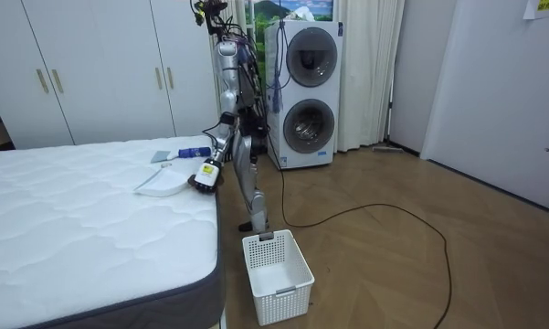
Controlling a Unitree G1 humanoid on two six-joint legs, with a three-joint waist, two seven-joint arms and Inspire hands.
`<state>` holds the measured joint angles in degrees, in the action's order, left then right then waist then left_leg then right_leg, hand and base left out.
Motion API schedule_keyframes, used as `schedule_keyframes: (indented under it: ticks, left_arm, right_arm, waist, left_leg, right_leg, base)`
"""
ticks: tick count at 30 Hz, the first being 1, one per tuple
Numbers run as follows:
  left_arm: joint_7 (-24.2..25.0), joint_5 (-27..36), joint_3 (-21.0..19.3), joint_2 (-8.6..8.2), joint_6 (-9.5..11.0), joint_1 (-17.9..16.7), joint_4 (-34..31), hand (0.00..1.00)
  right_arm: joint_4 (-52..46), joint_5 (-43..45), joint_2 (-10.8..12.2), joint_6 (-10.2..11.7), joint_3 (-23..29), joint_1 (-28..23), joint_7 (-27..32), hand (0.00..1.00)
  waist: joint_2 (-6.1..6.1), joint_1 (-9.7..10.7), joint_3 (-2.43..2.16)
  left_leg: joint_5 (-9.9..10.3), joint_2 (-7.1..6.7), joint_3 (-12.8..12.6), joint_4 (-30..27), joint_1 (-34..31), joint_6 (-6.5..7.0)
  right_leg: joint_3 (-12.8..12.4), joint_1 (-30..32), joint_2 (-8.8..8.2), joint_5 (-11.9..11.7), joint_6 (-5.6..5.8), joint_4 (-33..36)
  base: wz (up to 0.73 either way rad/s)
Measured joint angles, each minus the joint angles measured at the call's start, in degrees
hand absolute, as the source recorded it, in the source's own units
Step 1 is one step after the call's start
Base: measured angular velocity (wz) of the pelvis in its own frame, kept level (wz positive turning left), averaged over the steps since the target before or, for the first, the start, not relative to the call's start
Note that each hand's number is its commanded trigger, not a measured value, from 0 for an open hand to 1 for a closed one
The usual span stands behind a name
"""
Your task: Clean bed
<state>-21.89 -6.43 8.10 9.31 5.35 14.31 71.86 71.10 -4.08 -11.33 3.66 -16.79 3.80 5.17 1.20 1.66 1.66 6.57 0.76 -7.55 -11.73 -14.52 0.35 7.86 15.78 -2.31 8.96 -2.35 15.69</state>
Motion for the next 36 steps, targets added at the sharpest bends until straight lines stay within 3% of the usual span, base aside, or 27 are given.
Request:
schedule_keyframes:
  ticks: [5, 13, 16, 22, 24, 30, 36]
  left_arm:
    - [0.04, -1.16, -0.04, 0.27, -0.17, -0.24, 0.16, 1.00]
    - [-0.22, -6.72, -0.21, 2.27, -0.36, -0.36, -0.19, 1.00]
    - [-1.00, -9.58, -0.54, 3.39, -0.26, -0.67, -1.03, 1.00]
    - [-3.04, -13.26, 0.64, 5.06, 0.06, -5.09, -7.04, 1.00]
    - [-3.75, -17.23, 0.79, 5.14, 0.51, -7.37, -7.57, 1.00]
    - [-5.79, -24.86, 0.91, 5.25, 0.51, -12.01, -9.61, 1.00]
    - [-8.82, -30.61, 0.85, 6.06, 1.77, -12.33, -10.00, 1.00]
  right_arm:
    - [0.21, 0.08, 0.08, 0.03, 0.07, -0.41, 0.35, 0.00]
    - [-0.07, -2.90, -0.54, 0.02, 0.38, -1.12, 0.14, 0.00]
    - [-0.08, -5.51, -1.25, 0.05, 3.01, -1.62, -0.40, 0.00]
    - [-0.99, -9.23, -2.94, 0.10, 3.80, -3.22, -0.34, 0.00]
    - [-1.45, -9.37, -2.94, 0.41, 6.32, -3.33, -0.39, 0.00]
    - [-7.29, -11.88, -3.54, 1.90, 11.28, -5.98, 0.64, 0.00]
    - [-9.83, -11.91, -3.72, 3.19, 16.56, -3.63, 3.51, 0.00]
  waist:
    - [-0.13, -0.17, -0.04]
    - [-1.32, -0.55, -0.07]
    - [-1.95, -0.25, -0.40]
    - [-2.57, 0.24, -0.72]
    - [-3.27, 0.44, -1.05]
    - [-4.01, 1.11, -1.26]
    - [-4.30, 1.04, -1.28]
  left_leg:
    - [0.03, 0.03, -0.29, -0.01, 1.24, 0.01]
    - [0.26, 0.02, -1.72, 0.07, 3.35, 0.28]
    - [0.32, -0.10, -1.72, 0.52, 4.65, 0.37]
    - [0.94, -0.52, -1.52, -0.73, 5.43, 0.79]
    - [1.51, -0.40, -1.46, -1.46, 5.61, 0.85]
    - [2.03, -0.25, -1.20, -1.74, 6.94, 0.85]
    - [2.35, -0.59, -3.39, -2.29, 5.60, 1.21]
  right_leg:
    - [-0.32, -1.19, 0.04, -0.01, 0.00, -0.28]
    - [-1.95, -2.35, 0.10, 0.01, 0.17, 0.44]
    - [-1.72, -3.36, 0.06, 0.17, 0.34, 0.52]
    - [-1.24, -3.78, -0.61, 1.54, 0.63, 2.76]
    - [-1.26, -4.03, -0.59, 1.71, 0.65, 3.15]
    - [-1.92, -4.51, -0.99, 2.34, 0.75, 4.28]
    - [-4.85, -1.32, -1.12, 2.66, 0.95, 7.15]
  base:
    - [-0.03]
    - [-0.10]
    - [-0.01]
    - [0.05]
    - [-0.02]
    - [-0.02]
    - [-0.21]
